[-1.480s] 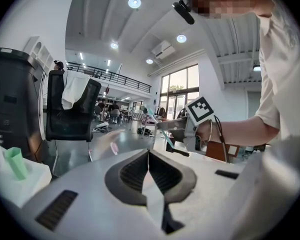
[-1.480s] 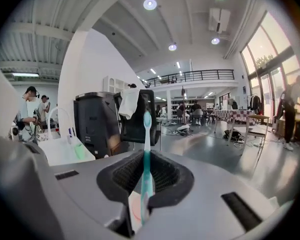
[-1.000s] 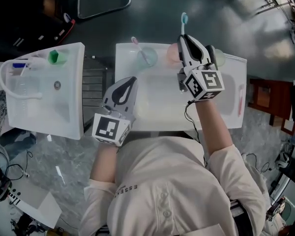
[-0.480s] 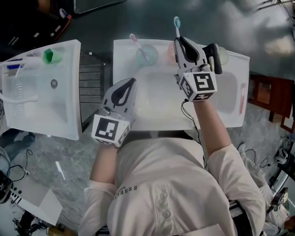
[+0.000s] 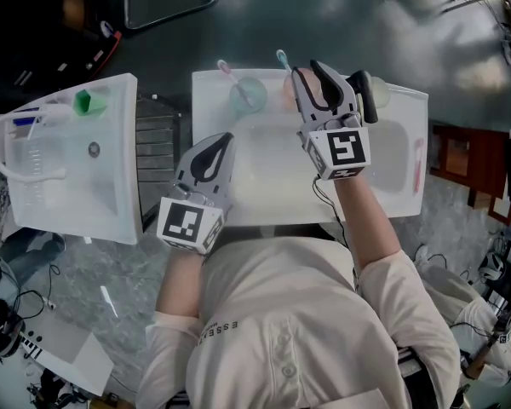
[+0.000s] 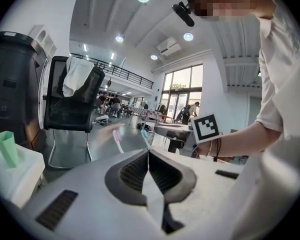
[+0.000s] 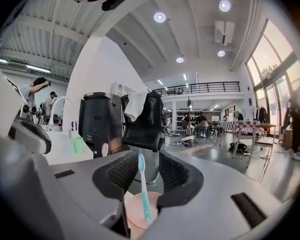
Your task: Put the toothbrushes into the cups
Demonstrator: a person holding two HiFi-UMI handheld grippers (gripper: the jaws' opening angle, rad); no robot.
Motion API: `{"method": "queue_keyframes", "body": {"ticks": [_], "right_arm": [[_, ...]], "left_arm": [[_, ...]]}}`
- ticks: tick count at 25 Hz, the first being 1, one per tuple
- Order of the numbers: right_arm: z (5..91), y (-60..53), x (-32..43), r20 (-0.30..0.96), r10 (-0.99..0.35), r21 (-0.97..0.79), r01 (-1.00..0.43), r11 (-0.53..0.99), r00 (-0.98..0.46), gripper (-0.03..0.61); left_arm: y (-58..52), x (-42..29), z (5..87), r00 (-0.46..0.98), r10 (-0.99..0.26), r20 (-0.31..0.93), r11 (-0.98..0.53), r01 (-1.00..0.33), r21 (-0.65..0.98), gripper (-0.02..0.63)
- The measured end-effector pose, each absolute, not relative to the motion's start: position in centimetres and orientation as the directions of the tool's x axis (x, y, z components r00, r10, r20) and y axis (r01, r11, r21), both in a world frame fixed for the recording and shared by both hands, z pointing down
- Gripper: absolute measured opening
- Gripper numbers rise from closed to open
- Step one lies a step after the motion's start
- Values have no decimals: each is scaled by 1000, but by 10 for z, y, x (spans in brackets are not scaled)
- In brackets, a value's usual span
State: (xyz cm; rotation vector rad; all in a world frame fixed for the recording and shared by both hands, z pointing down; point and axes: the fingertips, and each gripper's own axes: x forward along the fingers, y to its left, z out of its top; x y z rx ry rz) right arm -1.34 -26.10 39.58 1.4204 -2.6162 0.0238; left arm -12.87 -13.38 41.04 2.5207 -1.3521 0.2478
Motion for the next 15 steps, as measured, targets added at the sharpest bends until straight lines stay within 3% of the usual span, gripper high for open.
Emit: {"method": "queue_keyframes", "body": {"ticks": [11, 15], "right_arm": [[333, -199, 31, 72, -815, 76, -812, 579, -575, 120], [319, -177, 75, 20, -852, 50, -851, 523, -523, 120]], "left_arm": [[-135, -57, 375, 636, -746, 199, -625, -771, 120, 5], [-133, -13, 370, 702, -688, 183, -696, -710, 106, 5]]}}
